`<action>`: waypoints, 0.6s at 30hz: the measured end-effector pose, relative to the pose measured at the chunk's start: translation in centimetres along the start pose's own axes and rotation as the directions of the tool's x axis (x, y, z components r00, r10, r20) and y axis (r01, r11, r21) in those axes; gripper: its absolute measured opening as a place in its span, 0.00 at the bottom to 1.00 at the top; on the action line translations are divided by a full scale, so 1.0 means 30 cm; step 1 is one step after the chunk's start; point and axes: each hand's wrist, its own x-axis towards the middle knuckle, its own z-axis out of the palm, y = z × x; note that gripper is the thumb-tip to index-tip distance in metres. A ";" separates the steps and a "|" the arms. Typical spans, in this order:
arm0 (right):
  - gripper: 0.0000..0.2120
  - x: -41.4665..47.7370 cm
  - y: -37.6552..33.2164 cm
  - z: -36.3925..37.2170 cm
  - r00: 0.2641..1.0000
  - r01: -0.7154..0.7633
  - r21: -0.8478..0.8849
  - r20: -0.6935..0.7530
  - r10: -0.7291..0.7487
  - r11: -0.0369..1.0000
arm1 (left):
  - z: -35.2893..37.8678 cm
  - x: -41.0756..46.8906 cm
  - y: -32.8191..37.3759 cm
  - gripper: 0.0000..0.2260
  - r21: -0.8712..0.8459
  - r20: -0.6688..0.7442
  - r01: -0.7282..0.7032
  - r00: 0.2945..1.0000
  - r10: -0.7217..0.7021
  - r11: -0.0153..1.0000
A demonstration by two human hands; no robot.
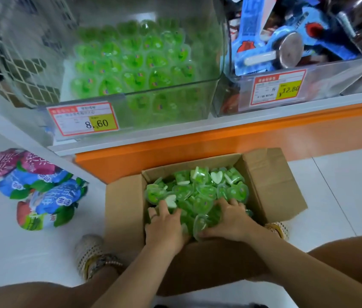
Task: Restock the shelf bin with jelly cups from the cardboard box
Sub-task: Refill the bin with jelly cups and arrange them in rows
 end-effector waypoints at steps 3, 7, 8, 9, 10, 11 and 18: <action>0.44 0.001 -0.002 -0.006 1.000 0.002 0.027 0.014 -0.002 1.000 | 0.005 -0.002 0.010 0.28 0.004 -0.001 0.008 1.000 -0.008 1.000; 0.49 -0.004 -0.018 0.030 0.998 0.030 -0.012 0.052 -0.030 0.999 | 0.003 0.012 -0.014 0.26 -0.044 0.055 -0.001 0.998 0.003 0.999; 0.48 -0.003 -0.021 0.035 0.998 0.036 -0.012 0.050 -0.036 0.999 | 0.006 0.022 -0.022 0.25 -0.068 0.058 -0.015 0.998 0.019 0.998; 0.46 0.000 -0.022 0.035 0.998 0.043 -0.007 0.047 -0.043 0.999 | 0.005 0.027 -0.028 0.25 -0.078 0.065 -0.019 0.998 0.024 0.997; 0.43 0.003 -0.020 0.030 0.998 0.054 -0.002 0.044 -0.054 0.999 | 0.005 0.031 -0.031 0.26 -0.086 0.072 -0.010 0.997 0.016 0.996; 0.40 0.007 -0.017 0.022 0.997 0.065 0.008 0.044 -0.065 0.998 | 0.005 0.028 -0.028 0.27 -0.101 0.088 0.015 0.996 -0.006 0.995; 0.30 0.007 0.006 0.009 0.995 0.076 0.100 0.054 -0.082 0.992 | 0.030 0.002 0.003 0.31 -0.226 0.015 0.058 0.998 -0.057 0.972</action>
